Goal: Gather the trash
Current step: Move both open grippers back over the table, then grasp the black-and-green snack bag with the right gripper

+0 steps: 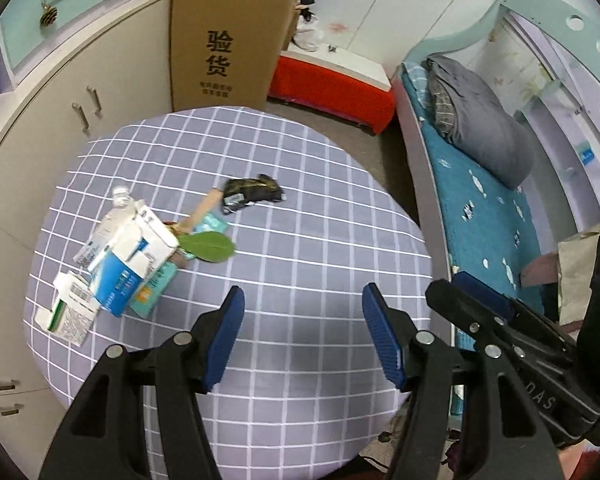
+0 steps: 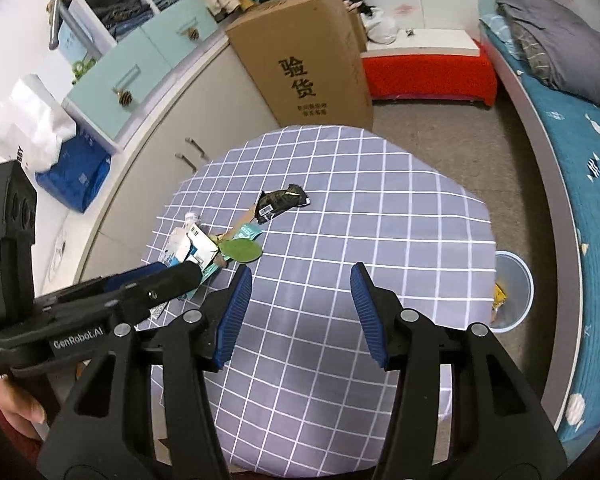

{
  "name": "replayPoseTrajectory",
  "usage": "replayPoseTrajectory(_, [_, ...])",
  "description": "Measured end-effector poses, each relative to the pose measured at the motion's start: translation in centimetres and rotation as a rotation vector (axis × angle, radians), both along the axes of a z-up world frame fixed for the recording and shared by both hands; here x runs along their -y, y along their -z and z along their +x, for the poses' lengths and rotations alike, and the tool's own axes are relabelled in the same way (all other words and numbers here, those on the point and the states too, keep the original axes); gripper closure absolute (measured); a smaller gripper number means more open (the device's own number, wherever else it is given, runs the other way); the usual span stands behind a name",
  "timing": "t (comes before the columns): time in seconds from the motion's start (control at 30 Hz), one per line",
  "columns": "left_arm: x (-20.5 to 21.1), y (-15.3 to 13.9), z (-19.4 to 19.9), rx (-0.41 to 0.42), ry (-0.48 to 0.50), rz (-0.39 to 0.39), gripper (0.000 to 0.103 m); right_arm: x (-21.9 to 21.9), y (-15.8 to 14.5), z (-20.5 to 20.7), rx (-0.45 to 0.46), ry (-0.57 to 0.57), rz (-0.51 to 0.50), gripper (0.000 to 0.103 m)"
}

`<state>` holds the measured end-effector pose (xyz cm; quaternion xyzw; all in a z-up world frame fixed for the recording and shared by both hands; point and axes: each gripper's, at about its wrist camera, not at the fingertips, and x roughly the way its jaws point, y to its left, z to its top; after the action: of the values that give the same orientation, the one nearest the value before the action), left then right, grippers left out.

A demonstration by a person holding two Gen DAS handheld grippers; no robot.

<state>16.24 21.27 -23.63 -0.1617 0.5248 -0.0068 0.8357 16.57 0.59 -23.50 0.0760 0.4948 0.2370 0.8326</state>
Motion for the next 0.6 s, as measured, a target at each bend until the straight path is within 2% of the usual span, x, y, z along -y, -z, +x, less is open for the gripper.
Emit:
replayPoseTrajectory(0.17, [-2.5, 1.3, 1.9, -0.030, -0.042, 0.020, 0.043, -2.5, 2.2, 2.5, -0.045, -0.040, -0.014, 0.050])
replayPoseTrajectory(0.37, [-6.1, 3.4, 5.2, -0.088, -0.123, 0.029, 0.043, -5.8, 5.0, 6.9, -0.091, -0.098, -0.036, 0.044])
replayPoseTrajectory(0.6, [-8.3, 6.9, 9.2, -0.161, -0.151, 0.024, 0.043, -9.9, 9.2, 11.9, -0.146, -0.168, -0.085, 0.044])
